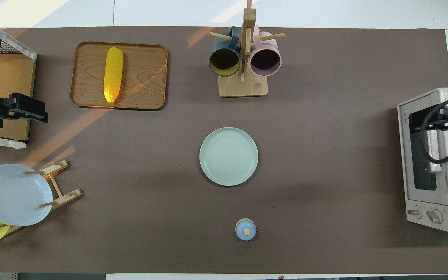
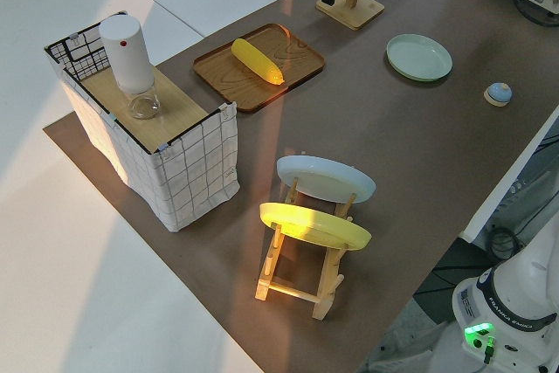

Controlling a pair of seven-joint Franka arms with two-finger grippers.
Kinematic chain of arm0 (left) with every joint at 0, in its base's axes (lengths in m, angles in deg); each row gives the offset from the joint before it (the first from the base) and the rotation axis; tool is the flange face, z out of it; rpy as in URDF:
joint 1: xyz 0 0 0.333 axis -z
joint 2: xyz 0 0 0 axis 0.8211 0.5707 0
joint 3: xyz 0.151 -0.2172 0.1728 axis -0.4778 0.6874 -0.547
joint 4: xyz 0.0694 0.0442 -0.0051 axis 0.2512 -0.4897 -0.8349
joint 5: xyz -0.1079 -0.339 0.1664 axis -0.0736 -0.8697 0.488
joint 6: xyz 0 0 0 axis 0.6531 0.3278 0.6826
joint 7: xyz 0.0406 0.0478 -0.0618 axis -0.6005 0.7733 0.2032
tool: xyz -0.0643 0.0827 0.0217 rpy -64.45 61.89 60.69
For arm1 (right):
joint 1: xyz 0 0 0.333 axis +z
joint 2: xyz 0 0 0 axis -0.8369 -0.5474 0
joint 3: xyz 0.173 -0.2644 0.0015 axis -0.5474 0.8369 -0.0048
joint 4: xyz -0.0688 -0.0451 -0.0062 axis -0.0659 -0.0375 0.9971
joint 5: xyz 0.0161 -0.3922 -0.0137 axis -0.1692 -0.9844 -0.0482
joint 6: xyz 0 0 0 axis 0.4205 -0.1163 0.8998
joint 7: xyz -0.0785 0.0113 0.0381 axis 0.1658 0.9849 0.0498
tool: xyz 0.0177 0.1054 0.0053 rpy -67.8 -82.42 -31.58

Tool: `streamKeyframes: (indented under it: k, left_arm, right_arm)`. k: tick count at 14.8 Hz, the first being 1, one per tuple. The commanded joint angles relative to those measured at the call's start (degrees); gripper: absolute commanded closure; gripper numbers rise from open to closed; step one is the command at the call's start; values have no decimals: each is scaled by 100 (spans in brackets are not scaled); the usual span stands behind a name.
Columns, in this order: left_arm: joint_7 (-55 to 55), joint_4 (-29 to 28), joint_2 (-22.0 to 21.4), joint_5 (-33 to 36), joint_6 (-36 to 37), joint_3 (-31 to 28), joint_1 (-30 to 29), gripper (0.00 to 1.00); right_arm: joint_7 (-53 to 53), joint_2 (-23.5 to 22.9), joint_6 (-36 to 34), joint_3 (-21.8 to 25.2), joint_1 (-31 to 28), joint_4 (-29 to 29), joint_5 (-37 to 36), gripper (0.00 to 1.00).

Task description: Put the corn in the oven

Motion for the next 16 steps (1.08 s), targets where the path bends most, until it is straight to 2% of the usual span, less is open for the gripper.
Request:
streamKeyframes:
  k: [1, 10, 15, 16]
  left_arm:
    - [74, -267, -206, -94, -143, -21, 5, 0]
    - [-6, -258, -197, -94, -284, -21, 14, 0]
    - [47, -197, -5, -103, -609, -12, 14, 0]
    - [39, -127, 188, -103, -670, -12, 14, 0]
  right_arm:
    - [-161, -138, -178, -31, -34, 260, 27, 0]
    - [-143, -129, -143, -31, -34, 225, 36, 0]
    - [-161, 47, 59, -13, -51, -232, 36, 0]
    - [-169, 90, 242, -13, -43, -328, 27, 24]
